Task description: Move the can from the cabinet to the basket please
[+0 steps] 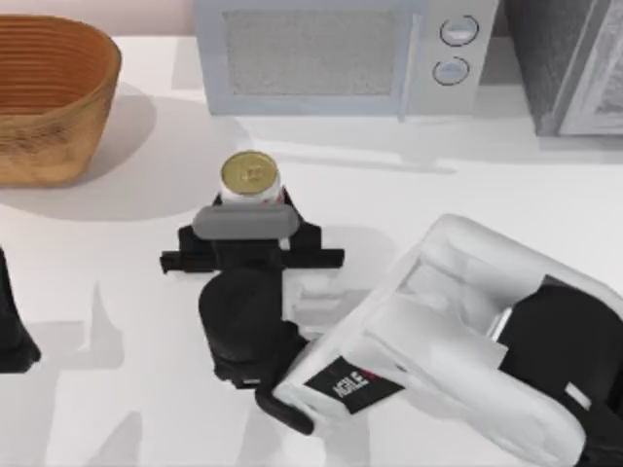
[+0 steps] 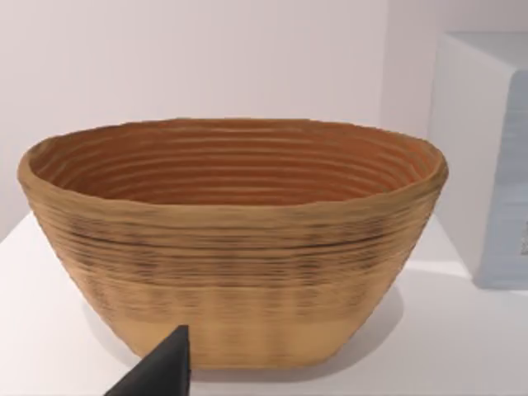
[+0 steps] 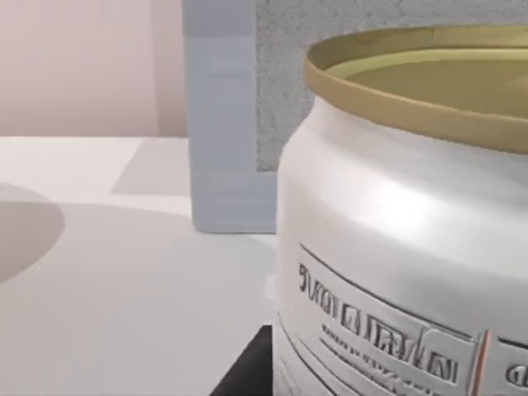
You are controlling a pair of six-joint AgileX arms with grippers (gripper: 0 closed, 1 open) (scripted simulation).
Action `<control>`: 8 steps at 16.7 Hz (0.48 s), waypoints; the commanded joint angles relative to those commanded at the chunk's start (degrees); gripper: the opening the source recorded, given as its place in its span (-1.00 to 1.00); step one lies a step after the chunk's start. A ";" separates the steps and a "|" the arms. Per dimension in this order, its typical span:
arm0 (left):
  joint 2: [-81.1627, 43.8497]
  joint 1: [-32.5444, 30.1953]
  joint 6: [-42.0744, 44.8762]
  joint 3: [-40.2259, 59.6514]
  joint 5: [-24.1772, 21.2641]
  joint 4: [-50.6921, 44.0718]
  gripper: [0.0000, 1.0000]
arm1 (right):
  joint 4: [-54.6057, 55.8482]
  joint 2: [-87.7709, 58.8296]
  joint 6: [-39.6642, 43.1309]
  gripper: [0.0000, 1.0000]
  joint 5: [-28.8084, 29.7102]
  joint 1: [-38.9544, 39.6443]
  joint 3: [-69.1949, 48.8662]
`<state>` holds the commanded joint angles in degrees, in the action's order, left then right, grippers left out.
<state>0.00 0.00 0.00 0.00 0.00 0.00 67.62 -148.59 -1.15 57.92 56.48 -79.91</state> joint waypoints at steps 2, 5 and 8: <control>0.00 0.00 0.00 0.00 0.00 0.00 1.00 | 0.00 0.00 0.00 -0.25 0.00 0.00 0.00; 0.00 0.00 0.00 0.00 0.00 0.00 1.00 | 0.00 0.00 0.00 0.21 0.00 0.00 0.00; 0.00 0.00 0.00 0.00 0.00 0.00 1.00 | 0.00 0.00 0.00 0.66 0.00 0.00 0.00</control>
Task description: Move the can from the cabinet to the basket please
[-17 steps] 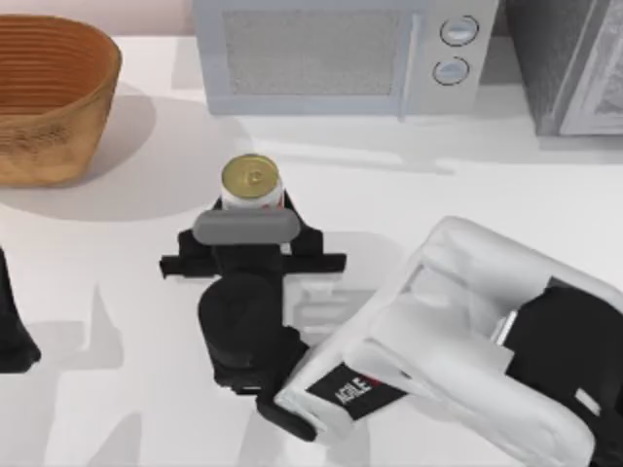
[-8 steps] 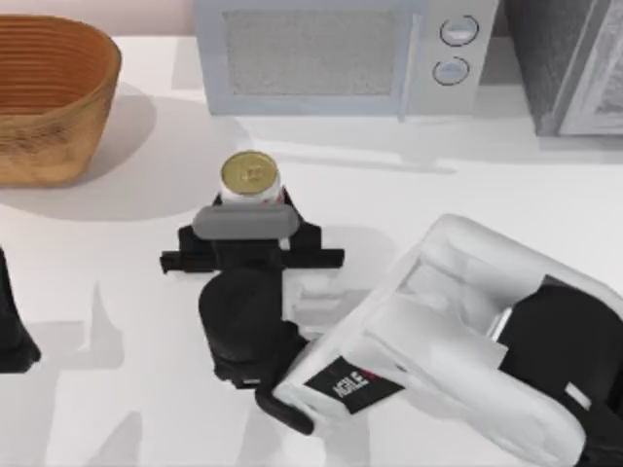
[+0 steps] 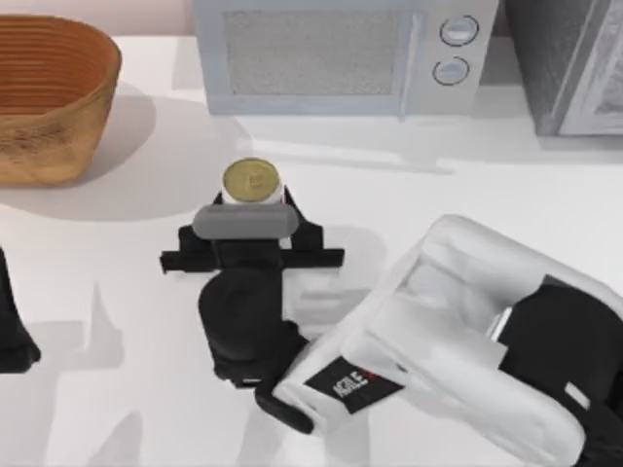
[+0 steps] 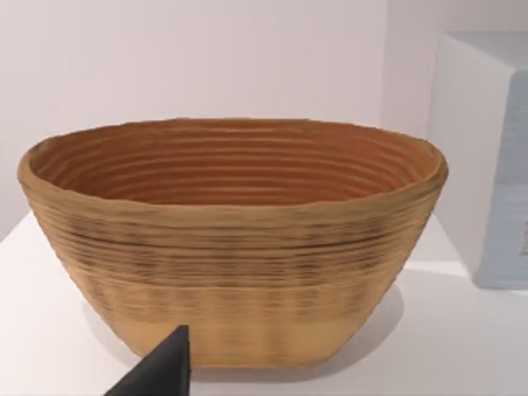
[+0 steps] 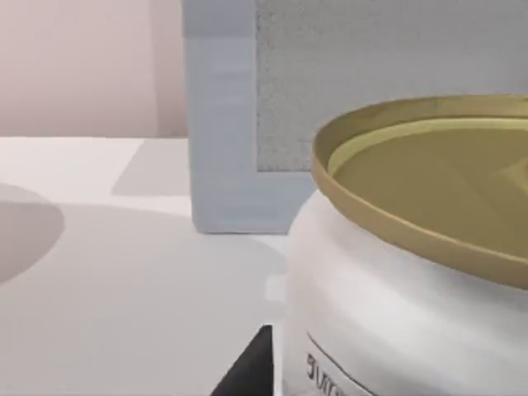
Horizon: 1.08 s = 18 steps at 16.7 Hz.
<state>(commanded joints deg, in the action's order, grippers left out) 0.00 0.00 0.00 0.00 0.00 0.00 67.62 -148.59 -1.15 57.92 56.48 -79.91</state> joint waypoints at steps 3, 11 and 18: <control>0.00 0.00 0.00 0.00 0.00 0.00 1.00 | 0.00 0.00 0.00 1.00 0.00 0.00 0.00; 0.00 0.00 0.00 0.00 0.00 0.00 1.00 | 0.00 0.00 0.00 1.00 0.00 0.00 0.00; 0.00 0.00 0.00 0.00 0.00 0.00 1.00 | 0.00 0.00 0.00 1.00 0.00 0.00 0.00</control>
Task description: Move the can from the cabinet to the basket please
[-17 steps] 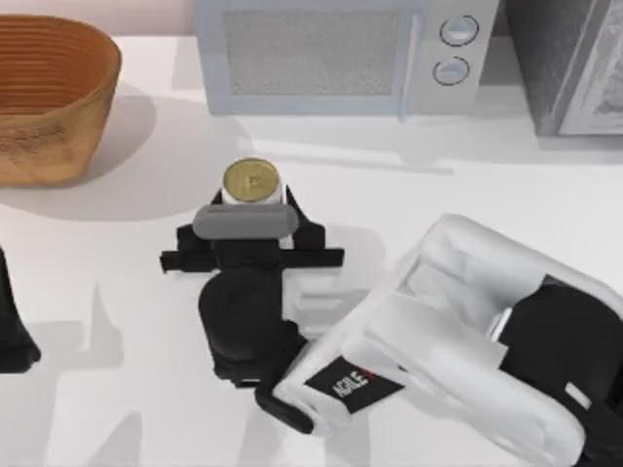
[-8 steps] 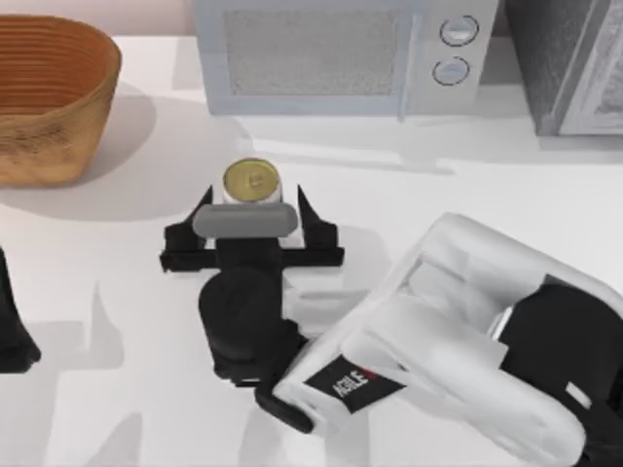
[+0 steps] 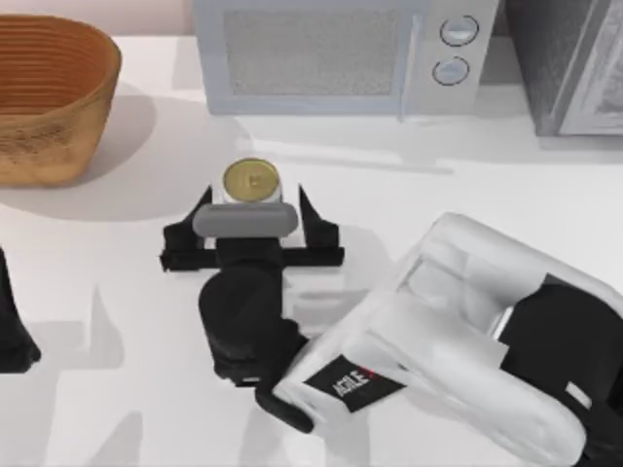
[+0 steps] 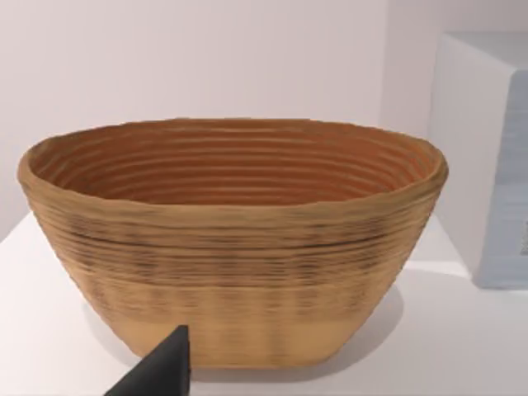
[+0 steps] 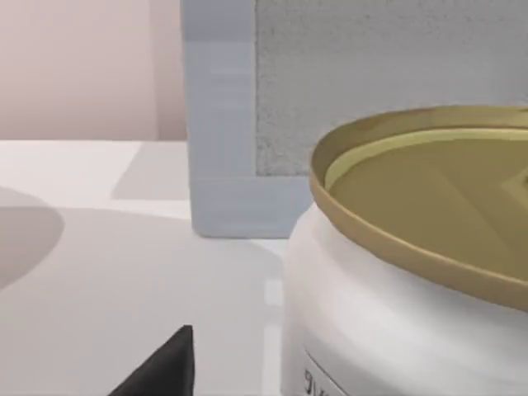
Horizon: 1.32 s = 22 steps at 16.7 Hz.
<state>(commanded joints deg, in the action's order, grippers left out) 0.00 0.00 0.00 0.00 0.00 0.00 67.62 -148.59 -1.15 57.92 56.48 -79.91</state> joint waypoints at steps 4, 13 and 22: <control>0.00 0.00 0.00 0.00 0.00 0.00 1.00 | 0.00 0.00 0.00 1.00 0.00 0.00 0.00; 0.00 0.00 0.00 0.00 0.00 0.00 1.00 | 0.00 0.00 0.00 1.00 0.00 0.00 0.00; 0.00 0.00 0.00 0.00 0.00 0.00 1.00 | 4.48 3.04 -0.32 1.00 6.92 7.04 8.33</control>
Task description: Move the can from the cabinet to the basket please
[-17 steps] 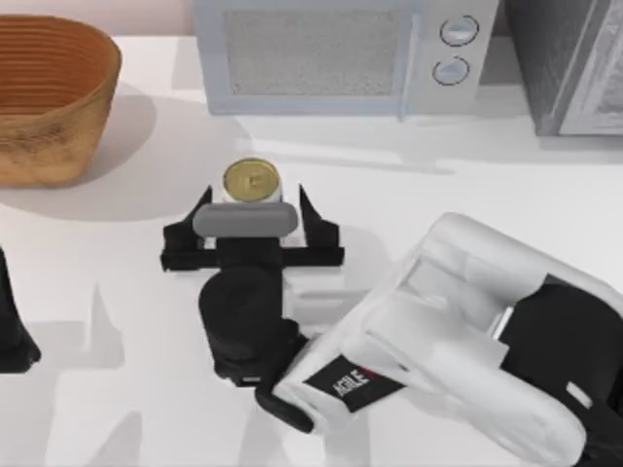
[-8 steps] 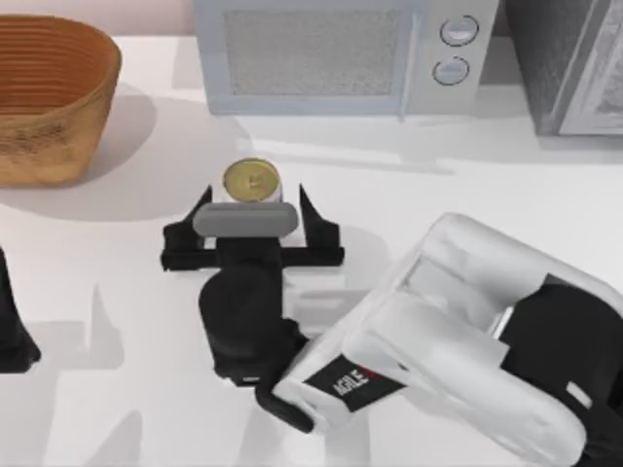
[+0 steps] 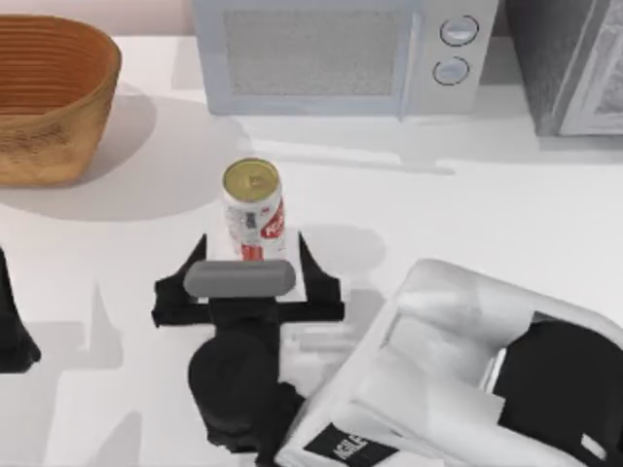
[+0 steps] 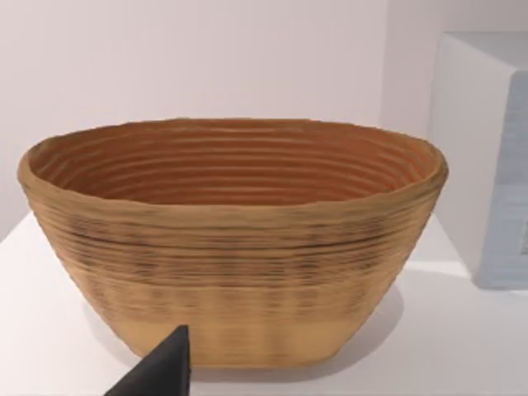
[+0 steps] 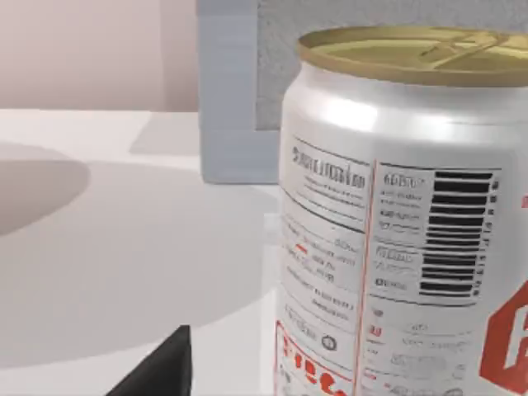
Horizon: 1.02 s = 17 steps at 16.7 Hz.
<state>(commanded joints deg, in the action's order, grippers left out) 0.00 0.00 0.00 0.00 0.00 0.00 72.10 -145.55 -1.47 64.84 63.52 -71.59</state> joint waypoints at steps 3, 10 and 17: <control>0.00 0.00 0.00 0.00 0.00 0.00 1.00 | 2.23 1.58 -0.34 1.00 3.19 3.23 3.72; 0.00 0.00 0.00 0.00 0.00 0.00 1.00 | 3.79 2.06 -0.08 1.00 2.86 2.61 6.27; 0.00 0.00 0.00 0.00 0.00 0.00 1.00 | 10.90 5.43 -0.23 1.00 0.52 0.47 16.36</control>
<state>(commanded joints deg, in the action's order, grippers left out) 0.00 0.00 0.00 0.00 0.00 0.00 83.00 -140.12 -1.70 65.36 63.99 -55.22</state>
